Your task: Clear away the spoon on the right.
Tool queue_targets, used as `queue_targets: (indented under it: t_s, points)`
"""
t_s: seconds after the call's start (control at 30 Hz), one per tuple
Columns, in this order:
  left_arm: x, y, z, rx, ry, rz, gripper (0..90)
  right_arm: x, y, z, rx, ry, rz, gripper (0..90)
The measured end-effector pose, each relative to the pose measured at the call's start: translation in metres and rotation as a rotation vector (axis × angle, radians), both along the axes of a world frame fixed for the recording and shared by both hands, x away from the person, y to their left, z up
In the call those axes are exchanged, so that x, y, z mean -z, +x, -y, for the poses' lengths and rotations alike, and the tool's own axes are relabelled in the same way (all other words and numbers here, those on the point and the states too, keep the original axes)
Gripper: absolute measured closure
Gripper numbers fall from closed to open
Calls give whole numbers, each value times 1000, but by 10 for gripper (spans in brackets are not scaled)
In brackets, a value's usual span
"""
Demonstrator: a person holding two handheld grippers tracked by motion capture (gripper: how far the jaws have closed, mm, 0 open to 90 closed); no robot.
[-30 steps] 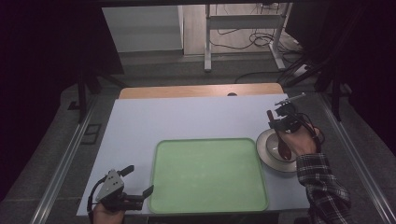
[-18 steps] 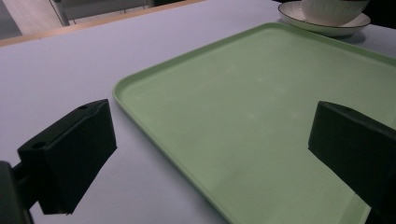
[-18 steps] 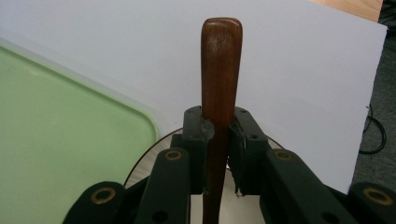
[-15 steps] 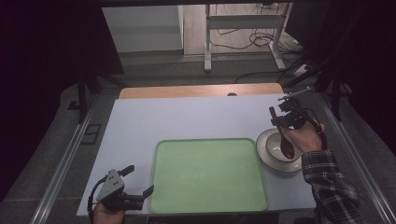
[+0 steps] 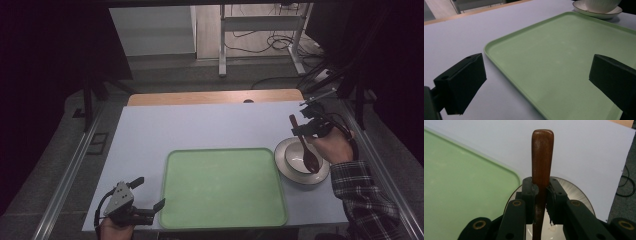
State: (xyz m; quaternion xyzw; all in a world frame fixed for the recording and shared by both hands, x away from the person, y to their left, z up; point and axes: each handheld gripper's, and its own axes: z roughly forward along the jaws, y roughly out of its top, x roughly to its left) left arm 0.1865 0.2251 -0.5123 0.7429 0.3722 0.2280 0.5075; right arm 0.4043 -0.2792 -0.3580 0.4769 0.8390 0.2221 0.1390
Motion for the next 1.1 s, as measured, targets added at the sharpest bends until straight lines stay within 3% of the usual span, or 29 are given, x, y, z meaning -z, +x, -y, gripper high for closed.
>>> queue_targets:
  t_s: [0.43, 1.1]
  points:
    - [0, 0, 0, 0, 1, 1, 8, -1, -15, -7, -37, 5, -59, 781]
    - [0, 1, 1, 3, 2, 5, 8, 10, -34, -40, -110, 8, -171, 782]
